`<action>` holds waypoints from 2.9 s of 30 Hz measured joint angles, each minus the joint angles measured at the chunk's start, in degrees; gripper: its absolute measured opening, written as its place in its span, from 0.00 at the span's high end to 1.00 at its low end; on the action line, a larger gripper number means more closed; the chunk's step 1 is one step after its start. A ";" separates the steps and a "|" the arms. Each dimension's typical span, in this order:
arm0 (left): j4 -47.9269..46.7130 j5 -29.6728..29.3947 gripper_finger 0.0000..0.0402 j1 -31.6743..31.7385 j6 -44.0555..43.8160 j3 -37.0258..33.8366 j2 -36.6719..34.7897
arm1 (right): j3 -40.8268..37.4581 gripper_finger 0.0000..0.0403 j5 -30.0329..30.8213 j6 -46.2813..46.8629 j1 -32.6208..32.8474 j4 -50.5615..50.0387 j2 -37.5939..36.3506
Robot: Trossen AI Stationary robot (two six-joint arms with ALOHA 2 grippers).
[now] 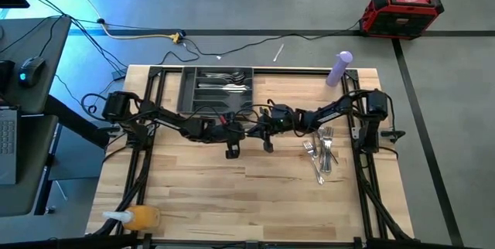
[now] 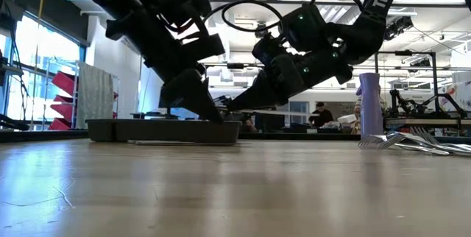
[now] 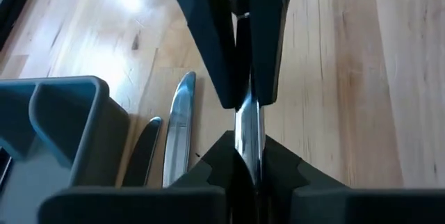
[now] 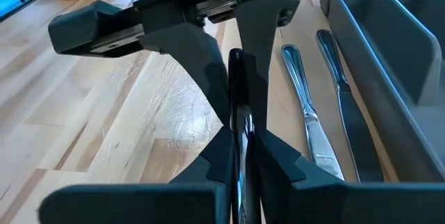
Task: Sort silverware
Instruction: Put the silver knife into the organizing bin
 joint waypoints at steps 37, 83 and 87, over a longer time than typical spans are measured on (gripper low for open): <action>-29.26 -8.91 1.00 20.38 13.16 0.57 -24.25 | 0.01 0.58 20.66 -7.07 -2.80 -37.71 -35.70; -25.50 -1.76 0.66 42.41 19.87 4.80 -15.91 | 0.01 0.59 18.49 -6.51 -2.78 -37.41 -35.68; -26.60 -1.98 0.65 42.31 19.02 5.49 -15.91 | 0.01 0.59 17.79 -6.49 -2.80 -37.41 -35.68</action>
